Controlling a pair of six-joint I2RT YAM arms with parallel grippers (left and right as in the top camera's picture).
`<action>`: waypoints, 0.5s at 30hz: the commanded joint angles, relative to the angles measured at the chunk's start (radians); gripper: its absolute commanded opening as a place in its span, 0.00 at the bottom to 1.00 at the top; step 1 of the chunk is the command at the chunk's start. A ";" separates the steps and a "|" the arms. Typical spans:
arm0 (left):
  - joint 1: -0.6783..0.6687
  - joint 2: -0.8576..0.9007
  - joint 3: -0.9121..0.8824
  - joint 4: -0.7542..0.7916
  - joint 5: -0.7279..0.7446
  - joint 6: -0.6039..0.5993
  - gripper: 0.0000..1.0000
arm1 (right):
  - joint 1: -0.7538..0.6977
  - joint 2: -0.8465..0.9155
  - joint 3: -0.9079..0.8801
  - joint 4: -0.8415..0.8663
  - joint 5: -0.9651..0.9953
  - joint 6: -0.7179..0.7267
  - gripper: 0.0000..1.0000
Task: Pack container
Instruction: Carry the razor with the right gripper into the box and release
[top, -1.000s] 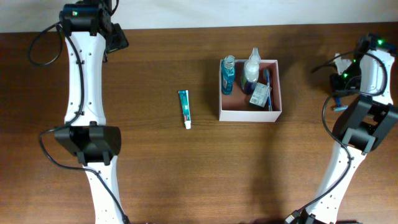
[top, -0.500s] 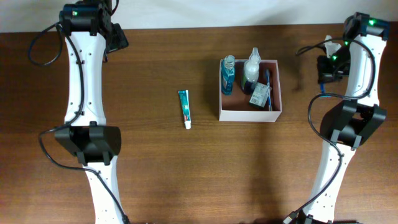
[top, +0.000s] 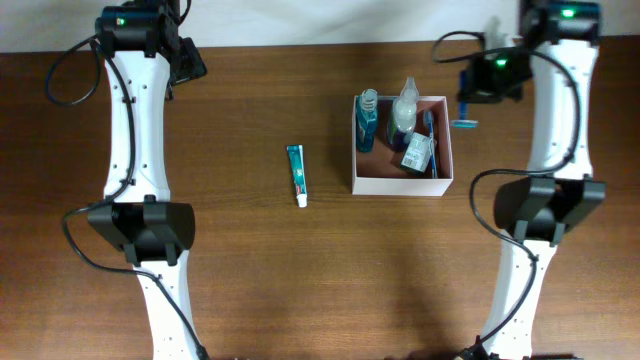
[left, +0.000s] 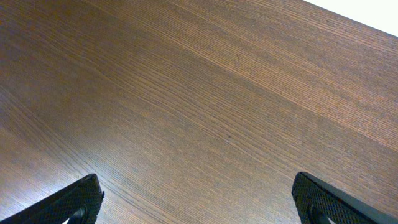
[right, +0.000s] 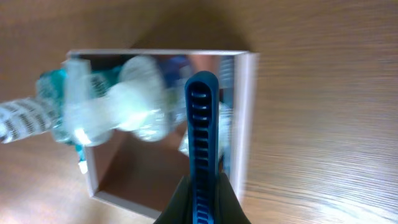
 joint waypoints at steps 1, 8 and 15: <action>0.002 0.008 -0.002 -0.001 -0.007 -0.012 0.99 | 0.045 -0.009 -0.032 -0.006 -0.024 0.014 0.04; 0.002 0.008 -0.002 0.000 -0.007 -0.012 0.99 | 0.054 -0.009 -0.094 -0.006 -0.025 0.047 0.04; 0.002 0.008 -0.002 0.000 -0.007 -0.012 0.99 | 0.082 -0.009 -0.139 -0.006 -0.032 0.046 0.11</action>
